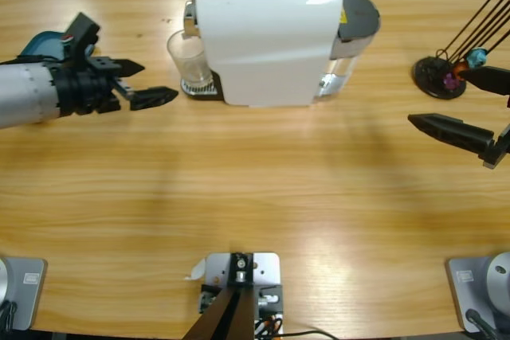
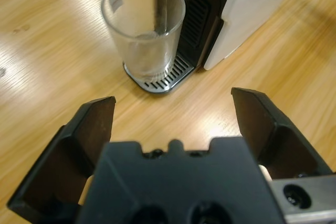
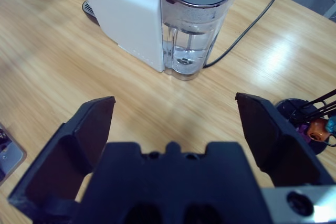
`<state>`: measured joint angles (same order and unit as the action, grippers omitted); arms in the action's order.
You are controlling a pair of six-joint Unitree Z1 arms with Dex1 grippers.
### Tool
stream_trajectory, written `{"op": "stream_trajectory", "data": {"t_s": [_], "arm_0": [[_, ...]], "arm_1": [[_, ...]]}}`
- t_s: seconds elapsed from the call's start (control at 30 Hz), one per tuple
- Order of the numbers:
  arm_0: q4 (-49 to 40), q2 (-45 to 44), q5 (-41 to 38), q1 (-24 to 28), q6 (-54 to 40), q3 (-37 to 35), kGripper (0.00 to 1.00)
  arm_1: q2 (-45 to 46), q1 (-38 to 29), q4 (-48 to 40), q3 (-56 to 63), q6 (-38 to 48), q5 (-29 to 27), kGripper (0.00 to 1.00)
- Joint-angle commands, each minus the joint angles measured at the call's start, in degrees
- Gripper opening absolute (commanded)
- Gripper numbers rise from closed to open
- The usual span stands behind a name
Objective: Pour coffee
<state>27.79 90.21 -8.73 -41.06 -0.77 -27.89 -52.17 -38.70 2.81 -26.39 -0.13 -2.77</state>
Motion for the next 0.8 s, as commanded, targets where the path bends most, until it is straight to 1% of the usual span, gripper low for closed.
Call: {"op": "stream_trajectory", "data": {"t_s": [0.03, 0.1, 0.6, 0.8], "arm_0": [[1.22, 5.75, -1.76, 2.58, -3.82, -3.19, 0.95], [1.22, 6.46, -1.71, 3.25, -4.24, -4.03, 0.946], [1.3, 15.88, -5.1, 3.71, -4.42, -12.19, 0.941], [1.3, 17.63, -6.49, 5.22, -5.17, -13.0, 0.941]], "arm_1": [[-1.62, -0.58, -0.7, 1.78, 0.65, -0.31, 1.0], [-1.74, -0.58, -0.79, 1.78, 0.65, -0.31, 1.0], [-2.69, -0.58, -0.79, 1.78, 0.65, 0.01, 1.0], [-3.27, -0.58, -0.79, 1.7, 0.65, 0.13, 1.0]]}}
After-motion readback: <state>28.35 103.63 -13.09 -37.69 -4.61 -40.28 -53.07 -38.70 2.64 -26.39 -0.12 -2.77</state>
